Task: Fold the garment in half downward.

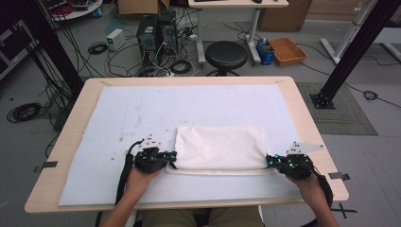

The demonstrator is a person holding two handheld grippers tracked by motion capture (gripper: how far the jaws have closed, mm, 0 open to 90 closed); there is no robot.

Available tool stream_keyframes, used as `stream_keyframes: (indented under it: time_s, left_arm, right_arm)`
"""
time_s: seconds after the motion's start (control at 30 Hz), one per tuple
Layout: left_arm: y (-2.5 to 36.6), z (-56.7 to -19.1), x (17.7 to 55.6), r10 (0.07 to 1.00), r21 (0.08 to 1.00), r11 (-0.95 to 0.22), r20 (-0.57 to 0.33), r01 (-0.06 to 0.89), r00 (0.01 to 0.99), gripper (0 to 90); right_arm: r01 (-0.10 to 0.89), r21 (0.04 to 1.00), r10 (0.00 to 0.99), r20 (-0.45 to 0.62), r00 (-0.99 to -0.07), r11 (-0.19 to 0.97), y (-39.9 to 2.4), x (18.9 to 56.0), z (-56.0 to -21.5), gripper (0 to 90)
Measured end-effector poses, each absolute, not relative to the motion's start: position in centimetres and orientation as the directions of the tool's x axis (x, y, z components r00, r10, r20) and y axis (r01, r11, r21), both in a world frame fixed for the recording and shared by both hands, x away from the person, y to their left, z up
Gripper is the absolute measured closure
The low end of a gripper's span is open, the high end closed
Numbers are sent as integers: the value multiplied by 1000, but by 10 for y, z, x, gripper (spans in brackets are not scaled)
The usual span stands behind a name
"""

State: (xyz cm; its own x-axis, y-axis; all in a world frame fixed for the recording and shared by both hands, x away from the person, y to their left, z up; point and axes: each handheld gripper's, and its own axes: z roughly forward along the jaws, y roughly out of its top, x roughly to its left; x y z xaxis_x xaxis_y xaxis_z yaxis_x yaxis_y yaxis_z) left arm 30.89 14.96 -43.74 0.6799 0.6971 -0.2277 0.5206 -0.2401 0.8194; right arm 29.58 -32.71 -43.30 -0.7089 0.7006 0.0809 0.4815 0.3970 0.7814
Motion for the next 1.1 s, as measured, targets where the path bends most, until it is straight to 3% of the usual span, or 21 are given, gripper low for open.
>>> stream_keyframes:
  time_s: [0.2,0.33,0.5,0.57,0.63,0.73,0.93,1.0,1.1]
  left_arm:
    - [157,-432,298,669,822,-226,-259,523,696,879]
    - [159,-438,291,661,792,-240,-290,561,692,880]
    - [155,-445,291,678,770,-277,-268,575,685,876]
    - [155,-444,291,680,781,-259,-270,568,682,788]
    - [156,-441,291,685,807,-239,-254,541,683,695]
    - [159,-435,295,706,847,-176,-246,501,664,499]
    - [164,-422,308,718,913,-127,-185,388,671,224]
    - [168,-418,317,709,922,-108,-190,371,679,208]
    - [175,-416,331,708,929,-101,-184,356,682,208]
  right_arm:
    - [460,803,687,89,-721,379,-334,286,-421,873]
    - [489,773,678,105,-728,405,-338,278,-419,875]
    - [552,710,698,120,-706,437,-340,277,-433,872]
    - [568,712,702,148,-696,413,-341,279,-438,768]
    - [569,742,711,181,-680,355,-344,281,-434,572]
    - [515,808,735,161,-659,285,-347,283,-427,546]
    - [467,850,801,95,-591,244,-343,303,-424,266]
    - [444,870,816,90,-572,215,-342,310,-420,206]
    - [388,892,798,52,-601,234,-340,321,-412,205]
